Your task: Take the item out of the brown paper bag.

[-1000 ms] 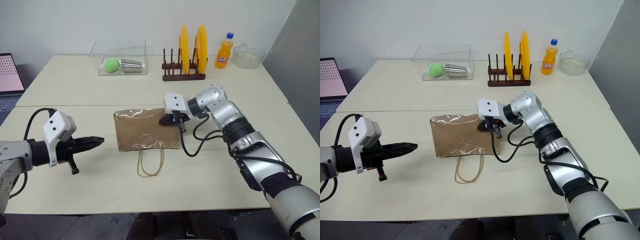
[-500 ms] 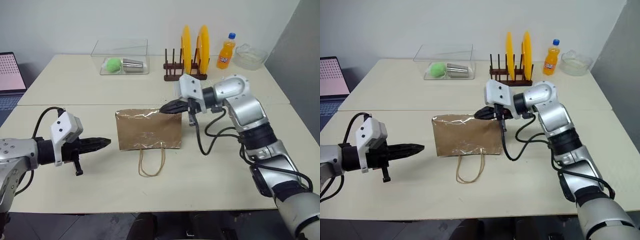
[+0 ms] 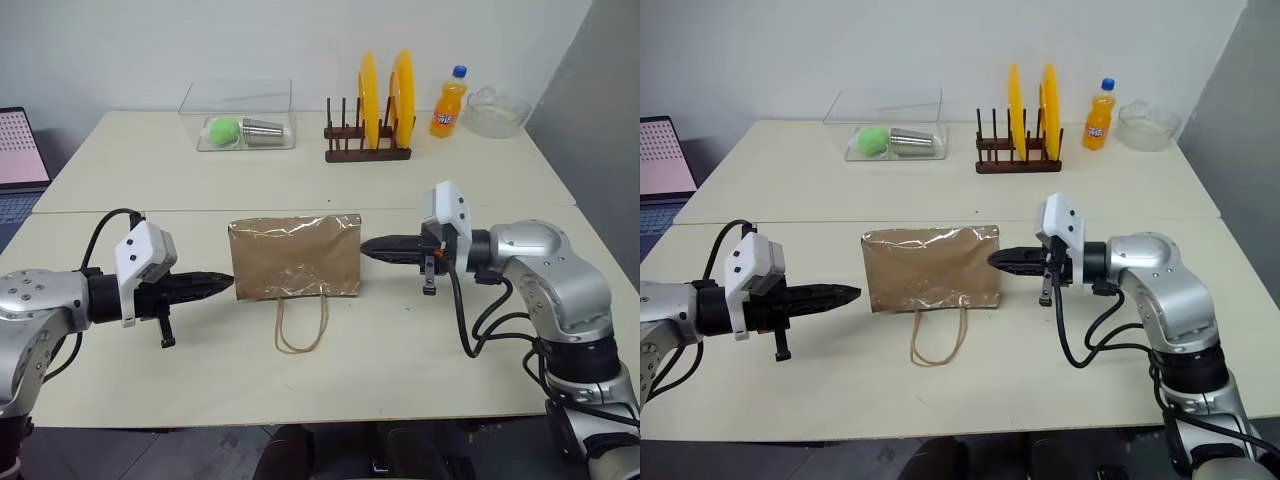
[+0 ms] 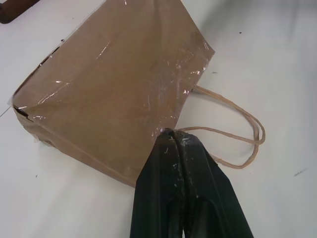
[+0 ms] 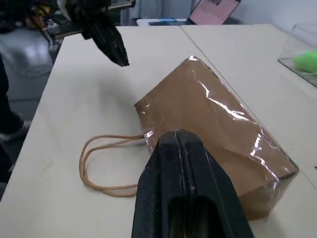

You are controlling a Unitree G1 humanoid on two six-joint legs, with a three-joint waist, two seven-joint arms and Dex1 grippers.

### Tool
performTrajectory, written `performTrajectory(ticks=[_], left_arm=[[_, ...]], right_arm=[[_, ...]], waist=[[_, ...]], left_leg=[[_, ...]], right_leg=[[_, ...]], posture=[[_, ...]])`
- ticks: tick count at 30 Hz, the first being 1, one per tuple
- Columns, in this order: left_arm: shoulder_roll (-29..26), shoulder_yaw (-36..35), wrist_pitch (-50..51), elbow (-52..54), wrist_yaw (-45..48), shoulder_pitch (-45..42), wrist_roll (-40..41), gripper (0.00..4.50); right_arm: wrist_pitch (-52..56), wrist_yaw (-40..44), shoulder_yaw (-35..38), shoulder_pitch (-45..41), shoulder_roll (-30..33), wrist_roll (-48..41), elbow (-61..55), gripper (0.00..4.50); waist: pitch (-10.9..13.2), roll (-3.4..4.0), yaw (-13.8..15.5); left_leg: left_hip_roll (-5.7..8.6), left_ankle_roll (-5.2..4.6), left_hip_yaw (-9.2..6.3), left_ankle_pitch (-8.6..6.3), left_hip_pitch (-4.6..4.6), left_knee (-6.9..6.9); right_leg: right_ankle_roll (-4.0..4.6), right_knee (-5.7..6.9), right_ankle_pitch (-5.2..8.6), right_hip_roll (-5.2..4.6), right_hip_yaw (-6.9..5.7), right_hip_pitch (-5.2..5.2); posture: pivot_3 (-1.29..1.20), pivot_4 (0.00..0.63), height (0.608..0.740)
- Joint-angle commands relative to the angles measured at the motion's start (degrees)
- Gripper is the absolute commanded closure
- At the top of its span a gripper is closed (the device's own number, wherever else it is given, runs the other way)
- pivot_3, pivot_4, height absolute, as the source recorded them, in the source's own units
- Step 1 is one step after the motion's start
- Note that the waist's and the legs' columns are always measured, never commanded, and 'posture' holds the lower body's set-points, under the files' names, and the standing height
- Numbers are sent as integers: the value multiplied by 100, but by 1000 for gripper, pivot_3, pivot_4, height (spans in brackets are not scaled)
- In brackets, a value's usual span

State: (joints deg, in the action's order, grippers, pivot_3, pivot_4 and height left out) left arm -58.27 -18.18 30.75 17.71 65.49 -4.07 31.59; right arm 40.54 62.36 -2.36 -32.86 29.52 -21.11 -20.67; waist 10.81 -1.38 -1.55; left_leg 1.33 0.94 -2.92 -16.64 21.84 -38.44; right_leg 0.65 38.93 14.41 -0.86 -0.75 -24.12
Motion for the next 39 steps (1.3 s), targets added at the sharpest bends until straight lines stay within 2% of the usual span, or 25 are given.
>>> performTrajectory(ticks=[1, 9, 14, 18, 23, 37, 39], left_arm=[[-55, -128, -23, 157, 26, 23, 80, 3911], [-286, 304, -566, -37, 571, -163, -238, 1546], [-260, 749, -1494, -370, 814, -427, -808, 29], [-211, 1258, -2855, -860, 942, -763, -1609, 29], [-75, 1798, -4118, -1275, 1214, -1125, -2082, 29], [922, 2895, -6396, -2416, 1099, -2121, -2878, 29], [1018, 3022, -6632, -2616, 1076, -2247, -2985, 425]], right_arm=[[109, -219, 234, 134, 159, -317, -412, 4500], [-130, -350, 92, 586, 504, -422, -621, 4500], [-314, -359, 4, 698, 677, -367, -633, 4500], [-341, -457, -3, 828, 754, -416, -712, 4500], [-352, -411, -62, 1078, 964, -423, -911, 4500], [-235, -641, -143, 1590, 1309, -511, -1545, 4500], [-197, -693, -133, 1606, 1337, -549, -1594, 4500]], waist=[[0, 0, 0], [0, 0, 3], [0, 0, 9], [0, 0, 18], [0, 0, 22], [0, -1, 44], [-1, -2, 45]], left_leg=[[0, 0, 0, 0, 0, 0], [0, -1, 3, 1, -1, -1], [0, -3, 1, 2, -1, -2], [0, -4, 4, 2, -1, -3], [0, -4, 5, 2, 2, -3], [0, -7, 2, 2, 6, -28], [0, -8, 3, 3, 6, -33]], right_leg=[[-1, 0, 1, 0, 0, 0], [-10, -1, 6, 1, 0, 2], [-13, -1, 8, 3, -1, 3], [-11, -2, 7, 3, 0, 4], [-8, -3, 5, 3, 0, 3], [-29, 4, 16, 8, -2, 10], [-30, 3, 15, 8, 0, 12]], posture=[[0, 150, 740], [0, 150, 740], [0, 150, 740], [0, 150, 740], [0, 150, 740], [0, 150, 740], [0, 150, 740]])
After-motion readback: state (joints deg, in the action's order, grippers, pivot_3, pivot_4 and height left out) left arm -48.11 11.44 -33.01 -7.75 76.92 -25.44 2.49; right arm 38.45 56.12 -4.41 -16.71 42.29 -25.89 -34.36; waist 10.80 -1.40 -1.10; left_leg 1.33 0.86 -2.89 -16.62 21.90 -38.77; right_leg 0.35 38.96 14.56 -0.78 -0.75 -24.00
